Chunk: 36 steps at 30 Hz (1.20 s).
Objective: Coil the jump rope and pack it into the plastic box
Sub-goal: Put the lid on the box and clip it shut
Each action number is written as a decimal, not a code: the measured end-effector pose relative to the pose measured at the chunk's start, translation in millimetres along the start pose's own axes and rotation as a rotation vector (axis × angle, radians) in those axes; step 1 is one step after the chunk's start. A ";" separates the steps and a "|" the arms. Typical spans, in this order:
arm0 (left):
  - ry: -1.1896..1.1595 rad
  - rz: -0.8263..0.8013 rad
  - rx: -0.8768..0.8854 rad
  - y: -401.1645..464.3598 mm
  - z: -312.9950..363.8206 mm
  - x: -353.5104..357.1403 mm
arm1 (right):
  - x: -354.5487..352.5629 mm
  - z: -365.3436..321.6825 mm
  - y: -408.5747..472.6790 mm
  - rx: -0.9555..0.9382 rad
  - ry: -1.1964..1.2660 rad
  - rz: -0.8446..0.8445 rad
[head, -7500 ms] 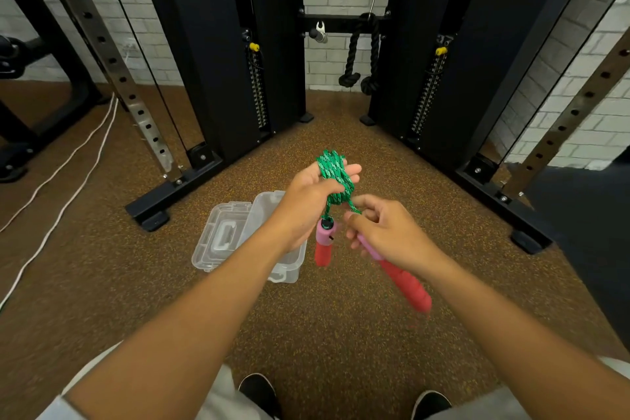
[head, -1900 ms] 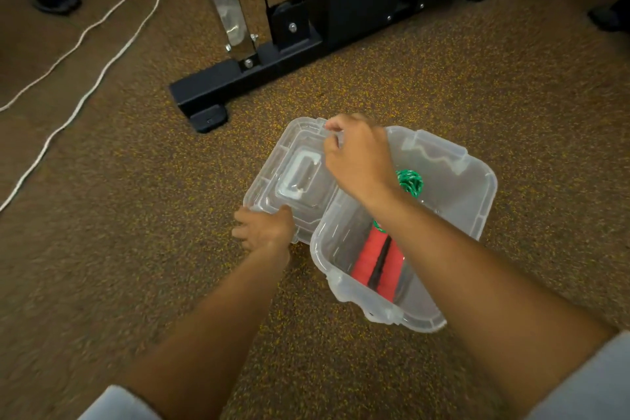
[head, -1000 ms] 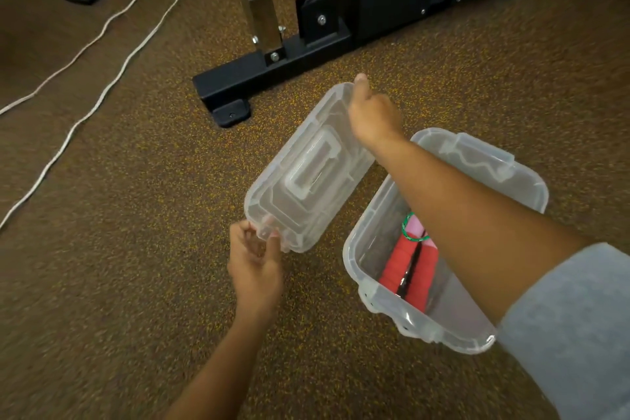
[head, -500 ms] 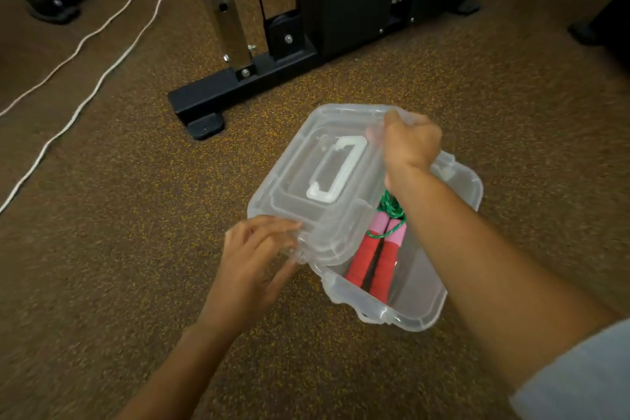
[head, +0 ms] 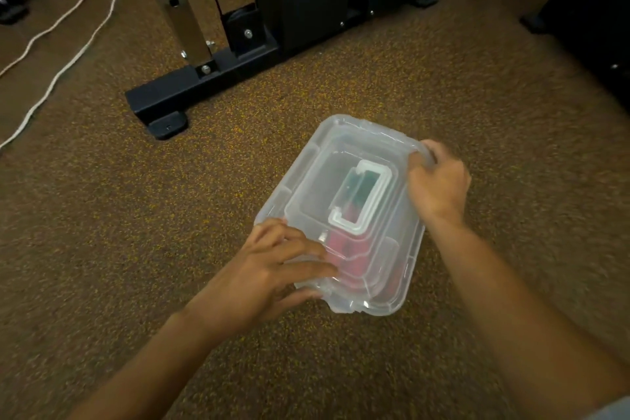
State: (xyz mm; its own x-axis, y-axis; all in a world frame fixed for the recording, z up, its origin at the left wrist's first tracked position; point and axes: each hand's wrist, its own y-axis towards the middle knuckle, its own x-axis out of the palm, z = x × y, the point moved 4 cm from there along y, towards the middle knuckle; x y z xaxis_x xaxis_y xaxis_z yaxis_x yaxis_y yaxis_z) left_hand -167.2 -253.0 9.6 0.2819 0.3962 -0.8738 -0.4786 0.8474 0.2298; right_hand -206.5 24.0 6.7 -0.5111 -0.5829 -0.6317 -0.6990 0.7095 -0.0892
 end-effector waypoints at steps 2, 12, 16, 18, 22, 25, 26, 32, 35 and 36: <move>-0.037 -0.009 -0.002 3.3 4.7 1.7 | -4.0 6.4 -0.6 0.033 0.052 0.006; 0.024 0.035 0.012 9.5 34.6 30.0 | -6.7 24.5 4.1 0.025 0.118 -0.075; 0.027 0.038 0.010 5.5 30.6 28.2 | -5.8 23.4 5.8 0.013 0.107 -0.112; 0.037 0.051 -0.033 -0.1 23.2 25.6 | -7.0 21.5 5.6 0.019 0.102 -0.126; 0.005 0.046 -0.115 -7.4 19.6 29.0 | -5.8 23.5 5.2 0.013 0.060 -0.153; -0.137 0.104 -0.207 -4.3 17.8 27.3 | -2.6 25.2 4.7 0.043 0.074 -0.202; -0.154 0.136 -0.236 -1.6 17.1 25.5 | -1.9 25.1 5.4 0.053 0.068 -0.220; -0.075 0.362 -0.373 49.1 10.3 6.2 | -0.4 17.0 18.3 0.107 0.029 -0.267; -0.041 0.240 -0.404 95.6 -11.4 4.4 | -4.1 5.1 29.3 0.073 -0.001 -0.258; -0.013 0.181 -0.419 110.1 -20.1 5.1 | -4.7 1.2 32.2 0.070 -0.021 -0.269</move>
State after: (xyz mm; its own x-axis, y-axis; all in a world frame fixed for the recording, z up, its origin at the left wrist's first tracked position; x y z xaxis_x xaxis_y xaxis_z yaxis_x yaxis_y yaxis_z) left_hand -235.1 -164.8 21.8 0.1720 0.5316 -0.8294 -0.8156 0.5490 0.1828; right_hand -226.0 50.1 5.9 -0.3007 -0.7460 -0.5942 -0.7717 0.5564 -0.3081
